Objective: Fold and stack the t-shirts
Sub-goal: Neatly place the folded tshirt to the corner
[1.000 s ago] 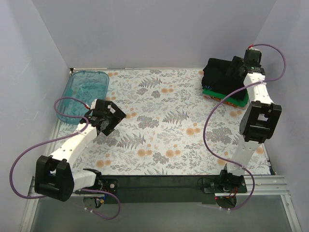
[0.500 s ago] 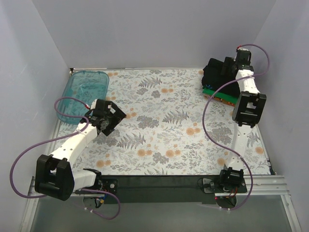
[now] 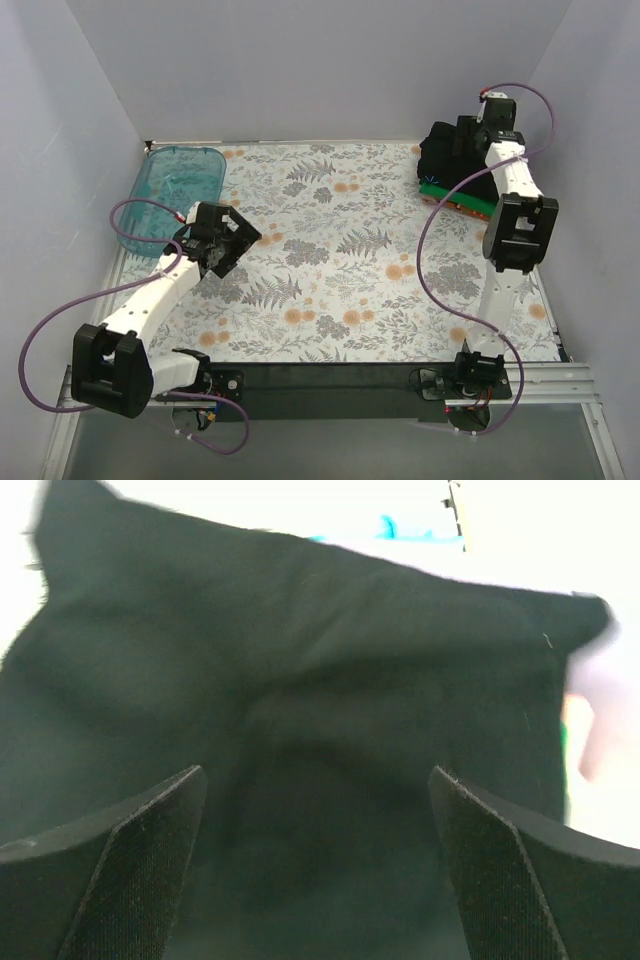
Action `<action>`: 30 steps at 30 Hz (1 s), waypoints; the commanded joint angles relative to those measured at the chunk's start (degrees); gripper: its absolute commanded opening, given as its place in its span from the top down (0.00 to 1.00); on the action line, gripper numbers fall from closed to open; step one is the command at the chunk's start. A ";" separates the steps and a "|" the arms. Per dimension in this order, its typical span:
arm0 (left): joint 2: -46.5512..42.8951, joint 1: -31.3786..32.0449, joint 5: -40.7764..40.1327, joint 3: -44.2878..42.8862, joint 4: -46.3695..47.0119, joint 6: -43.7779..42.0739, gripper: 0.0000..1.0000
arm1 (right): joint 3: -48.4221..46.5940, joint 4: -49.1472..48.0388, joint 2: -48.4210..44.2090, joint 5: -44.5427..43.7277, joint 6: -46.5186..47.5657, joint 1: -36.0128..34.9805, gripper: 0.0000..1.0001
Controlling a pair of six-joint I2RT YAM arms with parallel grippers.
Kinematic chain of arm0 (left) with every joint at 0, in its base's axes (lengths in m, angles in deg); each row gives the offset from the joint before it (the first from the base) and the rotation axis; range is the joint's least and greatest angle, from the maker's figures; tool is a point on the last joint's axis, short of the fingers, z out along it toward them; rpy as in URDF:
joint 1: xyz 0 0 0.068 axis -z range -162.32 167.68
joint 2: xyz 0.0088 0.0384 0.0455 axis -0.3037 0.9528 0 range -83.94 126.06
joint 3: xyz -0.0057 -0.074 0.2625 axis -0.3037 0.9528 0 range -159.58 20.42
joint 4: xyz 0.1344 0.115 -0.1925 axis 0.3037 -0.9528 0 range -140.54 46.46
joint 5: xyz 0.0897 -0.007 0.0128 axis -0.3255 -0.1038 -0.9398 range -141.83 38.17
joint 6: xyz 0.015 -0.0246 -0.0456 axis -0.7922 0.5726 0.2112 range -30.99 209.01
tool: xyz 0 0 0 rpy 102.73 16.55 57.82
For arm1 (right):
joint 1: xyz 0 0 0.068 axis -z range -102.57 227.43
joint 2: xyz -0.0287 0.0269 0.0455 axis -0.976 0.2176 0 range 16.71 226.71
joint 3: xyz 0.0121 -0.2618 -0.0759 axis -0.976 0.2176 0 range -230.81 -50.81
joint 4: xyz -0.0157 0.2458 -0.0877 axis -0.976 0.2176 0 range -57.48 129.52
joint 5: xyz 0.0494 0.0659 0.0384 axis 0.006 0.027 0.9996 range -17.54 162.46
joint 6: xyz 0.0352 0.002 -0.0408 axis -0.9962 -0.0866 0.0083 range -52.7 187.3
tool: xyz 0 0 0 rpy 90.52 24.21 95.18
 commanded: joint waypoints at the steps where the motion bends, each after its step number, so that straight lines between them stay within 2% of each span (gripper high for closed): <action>1: -4.13 -0.30 -0.96 -1.60 -1.44 -0.17 0.02 | 5.58 -1.04 -15.27 -1.54 -1.35 -2.37 0.02; 4: -6.16 -0.30 -0.97 -0.90 -3.11 -0.43 0.02 | 15.77 -1.13 -24.41 1.98 -4.61 -3.86 0.02; 7: -7.48 -0.30 -2.45 -0.81 -7.40 -0.17 0.02 | 27.72 -0.87 -34.25 -3.35 -6.10 -6.33 0.02; 8: -8.79 -0.21 -3.07 -0.81 -8.38 0.35 0.02 | 30.71 -0.08 -36.89 -3.98 -6.28 -9.29 0.02; 10: -10.46 -0.21 -3.69 -0.46 -10.66 0.88 0.02 | 40.90 0.89 -45.15 -3.56 -9.51 -10.89 0.02; 14: -15.30 -0.30 -2.73 0.51 -12.70 1.94 0.02 | 60.85 -1.63 -61.67 0.13 -15.94 -12.74 0.02; 16: -17.94 -0.30 -3.07 0.86 -13.66 2.47 0.02 | 71.19 -3.58 -70.81 6.77 -16.56 -13.27 0.02; 19: -20.14 -0.39 -3.86 1.12 -15.33 2.73 0.02 | 80.62 -3.59 -79.96 12.69 -19.54 -13.36 0.01; 24: -21.20 -0.30 -4.31 1.38 -16.92 3.08 0.02 | 89.97 -2.18 -93.39 14.55 -23.51 -13.36 0.02; 30: -20.49 -0.30 -2.99 2.09 -16.13 2.91 0.02 | 93.05 -1.22 -101.16 15.52 -23.87 -13.36 0.02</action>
